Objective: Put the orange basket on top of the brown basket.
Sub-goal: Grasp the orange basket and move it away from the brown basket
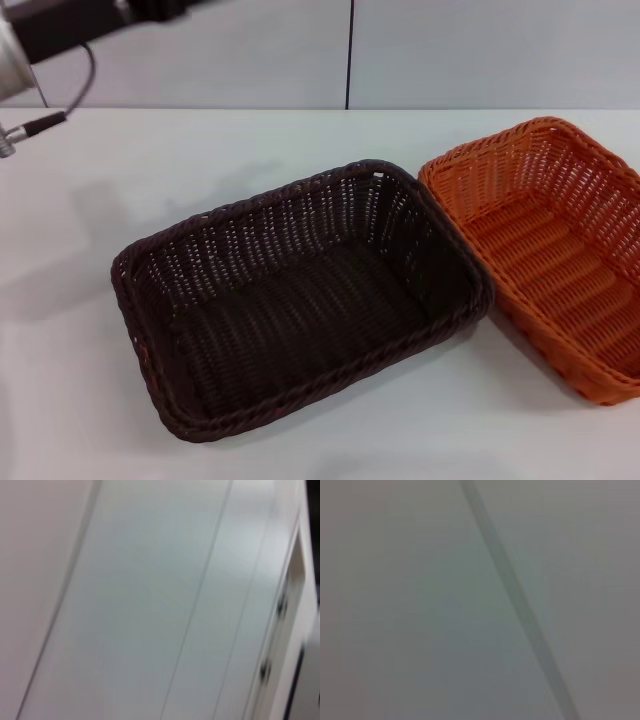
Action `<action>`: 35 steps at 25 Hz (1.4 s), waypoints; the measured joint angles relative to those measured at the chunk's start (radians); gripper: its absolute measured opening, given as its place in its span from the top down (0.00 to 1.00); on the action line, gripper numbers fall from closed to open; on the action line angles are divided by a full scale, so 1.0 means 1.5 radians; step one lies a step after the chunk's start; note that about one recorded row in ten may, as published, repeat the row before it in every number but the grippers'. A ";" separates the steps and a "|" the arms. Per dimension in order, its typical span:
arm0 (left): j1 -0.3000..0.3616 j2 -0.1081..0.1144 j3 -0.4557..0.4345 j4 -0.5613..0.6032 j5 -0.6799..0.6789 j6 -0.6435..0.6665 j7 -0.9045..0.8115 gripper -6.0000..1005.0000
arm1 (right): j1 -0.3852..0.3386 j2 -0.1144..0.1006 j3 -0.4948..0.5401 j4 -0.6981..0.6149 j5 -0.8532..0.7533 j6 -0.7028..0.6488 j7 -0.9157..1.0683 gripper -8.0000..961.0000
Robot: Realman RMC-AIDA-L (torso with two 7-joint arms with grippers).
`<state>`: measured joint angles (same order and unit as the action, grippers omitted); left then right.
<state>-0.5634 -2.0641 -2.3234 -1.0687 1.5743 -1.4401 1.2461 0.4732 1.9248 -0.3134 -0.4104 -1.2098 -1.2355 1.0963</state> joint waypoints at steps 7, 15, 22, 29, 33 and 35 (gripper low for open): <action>0.077 -0.001 0.074 0.108 -0.273 0.014 0.151 0.14 | -0.012 -0.121 -0.093 -0.128 -0.282 -0.161 0.213 0.24; 0.122 -0.003 0.133 0.180 -0.389 -0.015 0.252 0.14 | 0.033 -0.145 -0.096 -0.245 -0.577 -0.340 0.259 0.24; 0.135 -0.001 0.134 0.203 -0.417 -0.039 0.277 0.14 | 0.069 -0.121 -0.145 -0.284 -0.704 -0.340 0.259 0.24; 0.139 0.001 0.130 0.204 -0.419 -0.041 0.275 0.14 | 0.110 -0.083 -0.189 -0.280 -0.820 -0.295 0.256 0.24; 0.140 0.001 0.133 0.204 -0.420 -0.041 0.274 0.14 | 0.115 -0.073 -0.250 -0.257 -0.828 -0.299 0.246 0.24; 0.141 0.001 0.132 0.204 -0.420 -0.041 0.272 0.14 | 0.116 -0.073 -0.266 -0.249 -0.828 -0.302 0.244 0.24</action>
<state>-0.3522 -2.0627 -2.1259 -0.7631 0.9448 -1.5018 1.6540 0.6480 1.8155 -0.7128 -0.7842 -2.4516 -1.6888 1.4622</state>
